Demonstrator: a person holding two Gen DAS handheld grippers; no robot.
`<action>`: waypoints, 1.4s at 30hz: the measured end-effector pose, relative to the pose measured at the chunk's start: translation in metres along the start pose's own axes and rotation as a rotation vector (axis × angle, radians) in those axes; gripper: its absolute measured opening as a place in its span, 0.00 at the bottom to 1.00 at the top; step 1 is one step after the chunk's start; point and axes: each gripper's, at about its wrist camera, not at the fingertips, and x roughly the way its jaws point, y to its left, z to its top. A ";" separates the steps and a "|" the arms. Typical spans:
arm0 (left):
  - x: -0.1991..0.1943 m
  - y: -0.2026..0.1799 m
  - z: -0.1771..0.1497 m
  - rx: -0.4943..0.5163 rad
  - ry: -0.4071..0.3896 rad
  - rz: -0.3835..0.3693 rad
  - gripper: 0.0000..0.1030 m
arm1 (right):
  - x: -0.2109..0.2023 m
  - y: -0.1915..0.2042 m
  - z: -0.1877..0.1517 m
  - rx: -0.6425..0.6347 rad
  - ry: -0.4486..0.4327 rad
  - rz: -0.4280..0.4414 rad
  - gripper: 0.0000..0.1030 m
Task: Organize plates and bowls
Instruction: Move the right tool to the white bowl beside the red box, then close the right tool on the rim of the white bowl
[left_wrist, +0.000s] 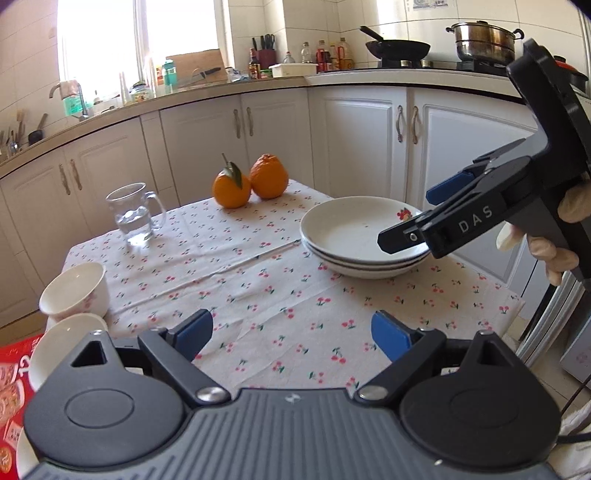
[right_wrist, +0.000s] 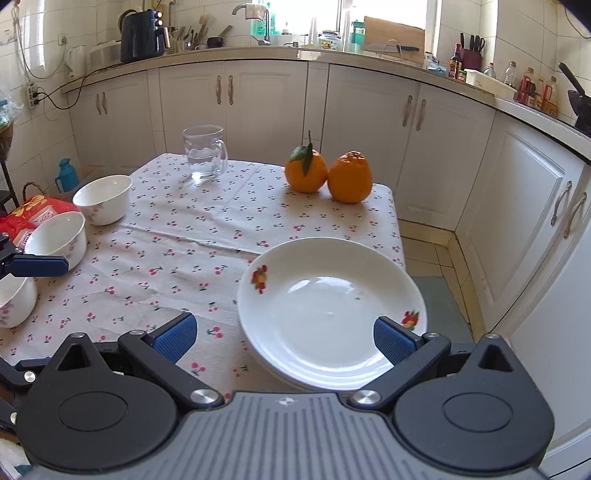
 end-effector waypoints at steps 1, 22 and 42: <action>-0.006 0.003 -0.005 -0.007 0.000 0.013 0.90 | 0.000 0.008 -0.002 0.003 -0.003 0.006 1.00; -0.080 0.100 -0.088 -0.139 0.040 0.289 0.90 | 0.010 0.169 0.020 -0.247 -0.010 0.288 1.00; -0.058 0.135 -0.112 -0.197 0.067 0.199 0.87 | 0.069 0.256 0.039 -0.340 0.118 0.547 0.84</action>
